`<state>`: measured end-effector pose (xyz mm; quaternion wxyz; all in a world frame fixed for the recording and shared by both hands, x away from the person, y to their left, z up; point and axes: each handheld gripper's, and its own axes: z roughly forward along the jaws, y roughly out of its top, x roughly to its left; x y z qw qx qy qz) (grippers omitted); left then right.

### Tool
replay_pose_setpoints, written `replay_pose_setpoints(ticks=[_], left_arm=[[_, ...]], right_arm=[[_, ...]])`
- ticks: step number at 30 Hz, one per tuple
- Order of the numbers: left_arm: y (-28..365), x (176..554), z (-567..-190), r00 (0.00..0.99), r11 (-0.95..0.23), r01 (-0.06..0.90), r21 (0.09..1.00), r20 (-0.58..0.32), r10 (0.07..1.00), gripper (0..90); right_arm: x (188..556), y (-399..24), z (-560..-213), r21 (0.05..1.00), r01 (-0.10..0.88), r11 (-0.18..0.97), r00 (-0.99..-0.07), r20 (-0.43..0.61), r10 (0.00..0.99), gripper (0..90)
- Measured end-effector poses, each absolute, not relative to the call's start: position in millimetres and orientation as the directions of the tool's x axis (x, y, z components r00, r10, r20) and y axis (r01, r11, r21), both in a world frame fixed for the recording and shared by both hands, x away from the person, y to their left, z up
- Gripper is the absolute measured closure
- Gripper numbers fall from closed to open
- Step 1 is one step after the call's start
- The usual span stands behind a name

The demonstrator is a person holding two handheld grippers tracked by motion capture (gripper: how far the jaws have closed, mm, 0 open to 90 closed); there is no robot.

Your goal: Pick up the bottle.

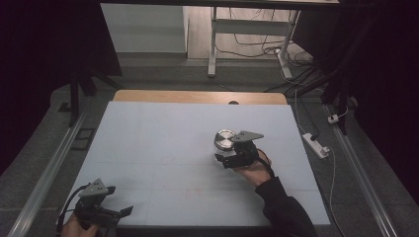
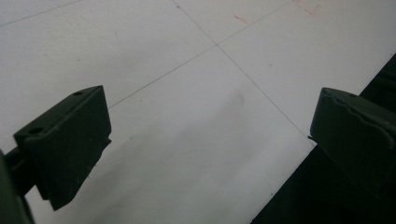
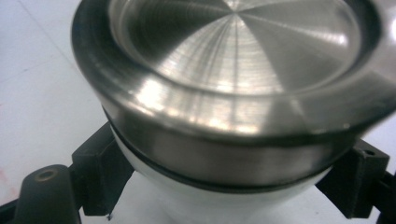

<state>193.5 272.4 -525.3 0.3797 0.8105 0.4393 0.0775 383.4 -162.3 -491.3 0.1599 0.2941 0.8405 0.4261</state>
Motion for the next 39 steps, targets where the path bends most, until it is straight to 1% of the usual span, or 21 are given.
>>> replay_pose_setpoints(ticks=[13,28,39], left_arm=[[272.6,193.5,-525.2,0.602,-0.324,0.653,0.685,-0.210,0.770,0.0],[273.0,193.5,-525.3,0.598,-0.320,0.656,0.684,-0.212,0.773,0.0],[273.1,193.7,-525.3,0.597,-0.319,0.657,0.683,-0.214,0.773,0.0]], right_arm=[[357.2,-155.7,-484.8,0.815,0.338,0.470,-0.812,0.001,0.583,14.9],[328.4,-139.0,-480.7,0.815,0.314,0.487,-0.853,0.017,0.522,14.9],[316.8,-126.8,-480.3,0.814,0.290,0.504,-0.876,0.014,0.482,14.9]])
